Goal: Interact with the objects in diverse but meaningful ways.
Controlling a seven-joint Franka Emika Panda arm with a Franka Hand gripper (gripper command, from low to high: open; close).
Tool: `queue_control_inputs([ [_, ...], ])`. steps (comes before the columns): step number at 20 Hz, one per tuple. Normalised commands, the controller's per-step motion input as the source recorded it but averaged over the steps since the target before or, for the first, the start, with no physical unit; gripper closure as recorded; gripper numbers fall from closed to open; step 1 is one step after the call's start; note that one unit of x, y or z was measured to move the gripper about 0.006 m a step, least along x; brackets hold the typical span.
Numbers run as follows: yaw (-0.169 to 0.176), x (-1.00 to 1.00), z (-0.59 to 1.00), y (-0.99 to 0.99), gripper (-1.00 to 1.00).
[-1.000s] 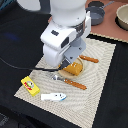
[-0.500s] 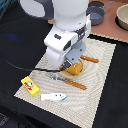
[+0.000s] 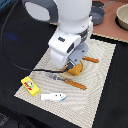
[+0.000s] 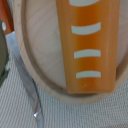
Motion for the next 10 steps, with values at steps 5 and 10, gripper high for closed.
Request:
queue_control_inputs([
  [5,0.0,0.15,-0.22,0.0,-1.0],
  [10,0.0,0.03,-0.29,0.0,-1.0],
])
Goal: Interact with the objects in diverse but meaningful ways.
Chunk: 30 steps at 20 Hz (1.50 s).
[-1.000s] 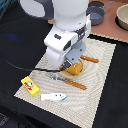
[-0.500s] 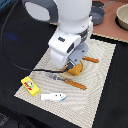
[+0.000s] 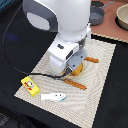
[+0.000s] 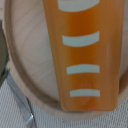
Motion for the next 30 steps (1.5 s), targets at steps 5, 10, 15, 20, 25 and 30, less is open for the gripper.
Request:
queue_control_inputs([
  [5,0.0,0.0,-0.28,0.0,-1.0],
  [10,0.001,0.1,-0.04,0.0,1.0],
  [15,0.0,0.2,0.0,0.0,1.0],
  [20,0.0,0.23,0.0,0.0,1.0],
  [25,0.0,0.3,-0.05,0.13,1.0],
  [30,-0.004,0.55,0.23,0.39,1.0],
])
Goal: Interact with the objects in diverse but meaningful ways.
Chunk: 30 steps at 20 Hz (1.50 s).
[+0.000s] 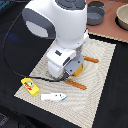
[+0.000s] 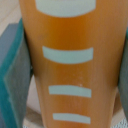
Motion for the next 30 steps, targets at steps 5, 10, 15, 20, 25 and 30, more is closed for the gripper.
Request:
queue_control_inputs([
  [5,-0.033,0.17,1.0,0.59,1.0],
  [10,-0.008,0.0,1.0,0.67,1.0],
  [15,0.0,-0.07,0.83,0.86,1.0],
  [20,0.03,-0.69,0.15,0.66,1.0],
  [25,0.046,-0.99,-0.21,0.42,1.0],
  [30,0.032,-1.0,-0.57,0.17,1.0],
])
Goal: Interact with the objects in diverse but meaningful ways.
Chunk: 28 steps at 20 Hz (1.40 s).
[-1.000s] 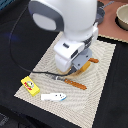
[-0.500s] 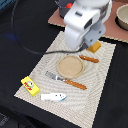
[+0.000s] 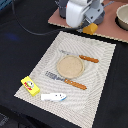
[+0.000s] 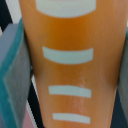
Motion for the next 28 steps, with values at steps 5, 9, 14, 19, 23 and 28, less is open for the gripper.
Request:
queue_control_inputs([
  [5,0.019,-1.0,-0.65,0.11,1.0],
  [9,0.042,-0.89,-0.68,0.17,1.0],
  [14,0.048,-0.79,-0.62,0.14,1.0],
  [19,0.033,-0.53,-0.35,0.07,-1.0],
  [23,0.002,-0.21,0.1,0.01,-1.0],
  [28,-0.012,0.07,0.78,0.16,-1.0],
])
